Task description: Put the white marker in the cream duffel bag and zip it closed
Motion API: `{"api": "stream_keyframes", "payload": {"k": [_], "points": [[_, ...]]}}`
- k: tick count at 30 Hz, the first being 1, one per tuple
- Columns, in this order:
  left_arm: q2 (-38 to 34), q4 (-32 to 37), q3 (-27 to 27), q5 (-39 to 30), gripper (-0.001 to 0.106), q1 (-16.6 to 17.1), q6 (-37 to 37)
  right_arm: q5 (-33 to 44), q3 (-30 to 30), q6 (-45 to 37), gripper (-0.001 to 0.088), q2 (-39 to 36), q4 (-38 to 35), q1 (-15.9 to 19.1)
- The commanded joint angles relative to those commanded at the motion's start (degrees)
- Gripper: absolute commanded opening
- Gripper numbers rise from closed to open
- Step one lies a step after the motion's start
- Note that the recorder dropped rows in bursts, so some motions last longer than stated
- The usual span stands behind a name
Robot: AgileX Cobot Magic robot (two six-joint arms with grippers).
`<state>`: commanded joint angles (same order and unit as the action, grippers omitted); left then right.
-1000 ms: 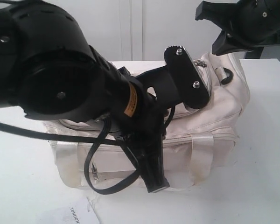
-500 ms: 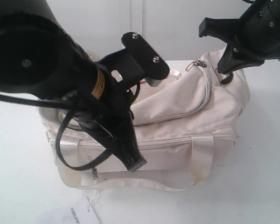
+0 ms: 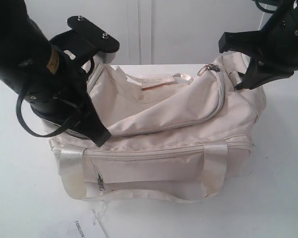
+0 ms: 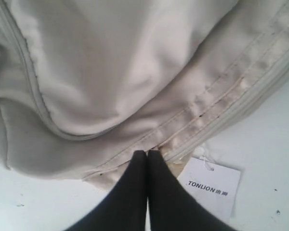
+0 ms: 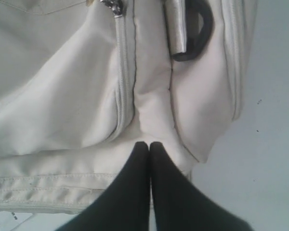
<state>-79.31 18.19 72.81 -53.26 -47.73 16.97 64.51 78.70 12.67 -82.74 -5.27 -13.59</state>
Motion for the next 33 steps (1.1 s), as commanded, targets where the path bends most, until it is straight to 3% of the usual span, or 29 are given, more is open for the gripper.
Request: {"api": "stream_keyframes", "payload": {"k": [16, 19, 25, 33], "points": [[0.0, -1.2, 0.0, -0.5, 0.0, 10.4, 1.0, -0.5, 0.0, 0.0, 0.0, 0.0, 1.1, 0.0], [0.0, -4.1, 0.0, -0.5, 0.0, 14.2, -0.3, -0.5, 0.0, 0.0, 0.0, 0.0, 1.1, 0.0], [0.0, -17.2, -0.1, -0.6, 0.0, 23.1, -10.2, -0.5, 0.0, 0.0, 0.0, 0.0, 1.1, 0.0], [0.0, -24.1, -0.1, -2.6, 0.0, 34.2, -15.7, -0.6, 0.0, 0.0, 0.0, 0.0, 1.1, 0.0]]}}
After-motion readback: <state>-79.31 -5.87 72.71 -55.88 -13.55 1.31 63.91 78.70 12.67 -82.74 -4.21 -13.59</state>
